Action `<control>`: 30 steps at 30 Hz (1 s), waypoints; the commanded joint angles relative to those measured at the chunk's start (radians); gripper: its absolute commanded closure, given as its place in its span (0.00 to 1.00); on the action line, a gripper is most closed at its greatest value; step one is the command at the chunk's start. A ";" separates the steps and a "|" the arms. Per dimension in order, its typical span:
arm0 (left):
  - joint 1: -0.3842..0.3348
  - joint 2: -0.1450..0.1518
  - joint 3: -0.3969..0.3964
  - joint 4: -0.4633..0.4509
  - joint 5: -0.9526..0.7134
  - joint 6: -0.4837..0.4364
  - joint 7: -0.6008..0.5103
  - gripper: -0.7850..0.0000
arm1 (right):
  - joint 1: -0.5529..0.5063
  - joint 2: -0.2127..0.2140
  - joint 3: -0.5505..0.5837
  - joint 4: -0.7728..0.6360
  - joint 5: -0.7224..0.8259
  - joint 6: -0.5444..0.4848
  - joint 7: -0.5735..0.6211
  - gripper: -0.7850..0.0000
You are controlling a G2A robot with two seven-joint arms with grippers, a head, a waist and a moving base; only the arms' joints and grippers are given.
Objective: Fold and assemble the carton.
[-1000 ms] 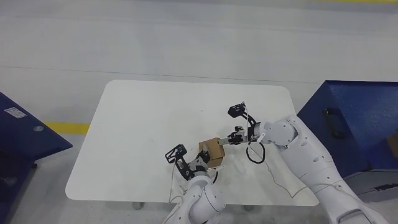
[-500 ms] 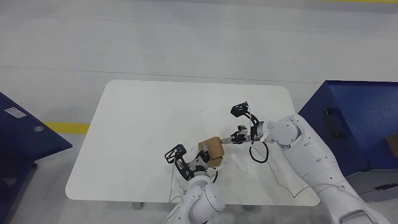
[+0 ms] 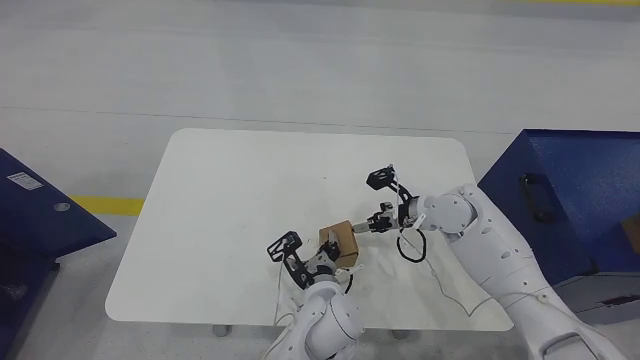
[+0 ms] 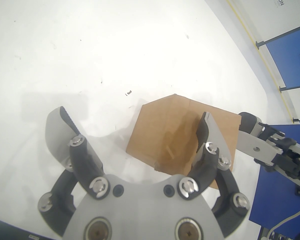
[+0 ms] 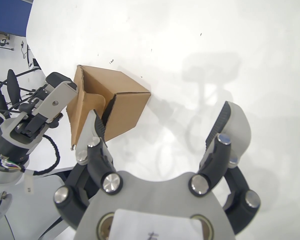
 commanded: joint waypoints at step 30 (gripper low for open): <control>-0.027 -0.010 0.013 0.055 -0.024 0.009 0.018 0.00 | 0.009 -0.010 -0.010 0.020 -0.003 -0.003 0.002 0.00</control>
